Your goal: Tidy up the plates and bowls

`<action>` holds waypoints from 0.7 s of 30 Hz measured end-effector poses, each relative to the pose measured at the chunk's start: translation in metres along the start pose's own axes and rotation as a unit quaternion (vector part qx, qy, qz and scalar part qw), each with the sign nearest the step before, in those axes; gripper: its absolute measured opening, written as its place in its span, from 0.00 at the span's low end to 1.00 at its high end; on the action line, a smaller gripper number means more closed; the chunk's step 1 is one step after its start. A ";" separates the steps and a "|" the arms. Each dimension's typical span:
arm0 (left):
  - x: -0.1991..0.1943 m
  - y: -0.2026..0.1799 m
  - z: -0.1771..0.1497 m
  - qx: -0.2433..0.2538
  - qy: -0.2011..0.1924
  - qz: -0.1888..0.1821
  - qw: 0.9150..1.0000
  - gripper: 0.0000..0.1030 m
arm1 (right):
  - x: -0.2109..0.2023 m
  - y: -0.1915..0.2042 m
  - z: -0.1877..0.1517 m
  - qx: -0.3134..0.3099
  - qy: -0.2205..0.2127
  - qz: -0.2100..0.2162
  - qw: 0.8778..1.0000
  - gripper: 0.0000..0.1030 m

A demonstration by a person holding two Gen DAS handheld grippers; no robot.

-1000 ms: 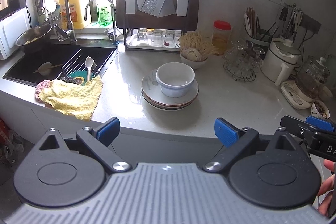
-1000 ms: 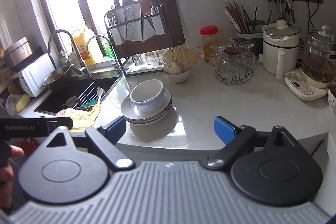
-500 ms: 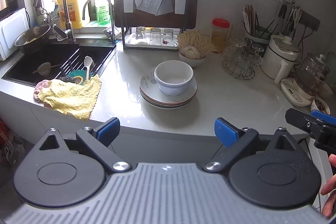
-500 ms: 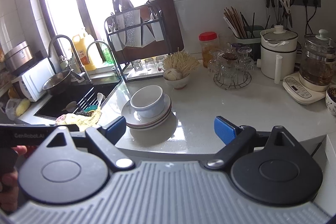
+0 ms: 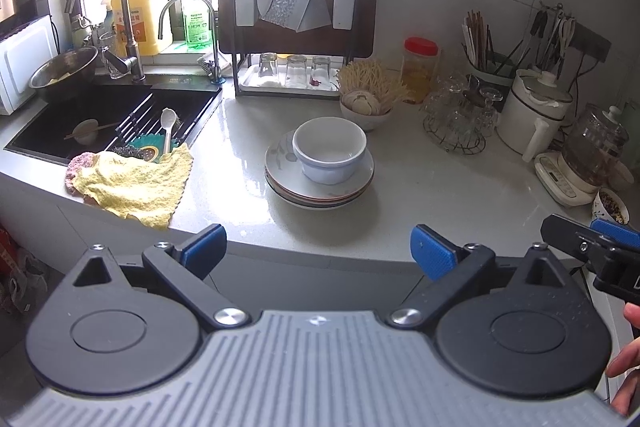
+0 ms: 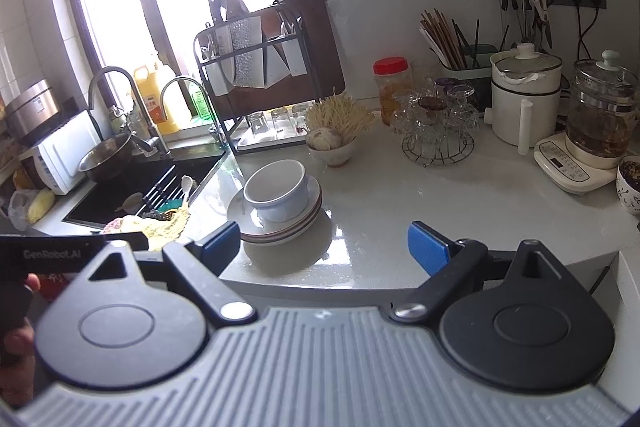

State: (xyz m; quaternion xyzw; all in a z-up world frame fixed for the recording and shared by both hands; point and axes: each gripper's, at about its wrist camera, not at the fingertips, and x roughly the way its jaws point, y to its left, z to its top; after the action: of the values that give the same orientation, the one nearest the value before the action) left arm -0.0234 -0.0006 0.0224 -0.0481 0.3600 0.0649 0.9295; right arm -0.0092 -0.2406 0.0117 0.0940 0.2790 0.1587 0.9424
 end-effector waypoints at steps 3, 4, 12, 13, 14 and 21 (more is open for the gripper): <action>-0.001 0.000 -0.001 0.001 0.000 -0.002 1.000 0.97 | -0.001 0.001 -0.001 0.001 0.000 0.000 1.000 0.89; -0.001 0.001 -0.002 0.001 0.000 -0.001 1.000 0.97 | -0.001 0.001 -0.001 0.000 -0.001 0.000 1.000 0.89; -0.006 0.006 -0.005 -0.003 0.001 0.003 1.000 0.97 | 0.000 0.003 -0.001 -0.008 0.001 0.005 1.000 0.89; -0.007 0.007 -0.004 -0.005 0.000 0.002 1.000 0.97 | 0.000 0.002 -0.001 -0.009 0.002 0.006 1.000 0.89; -0.008 0.009 -0.004 -0.006 -0.001 0.002 1.000 0.98 | 0.000 0.003 -0.001 -0.008 0.001 0.006 1.000 0.89; -0.009 0.013 -0.006 -0.008 0.001 0.006 1.000 0.98 | 0.000 0.002 -0.003 -0.006 0.001 0.007 1.000 0.89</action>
State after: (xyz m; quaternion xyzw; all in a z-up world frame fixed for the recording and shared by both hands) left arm -0.0362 0.0107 0.0241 -0.0535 0.3610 0.0729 0.9282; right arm -0.0116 -0.2382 0.0097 0.0902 0.2786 0.1673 0.9414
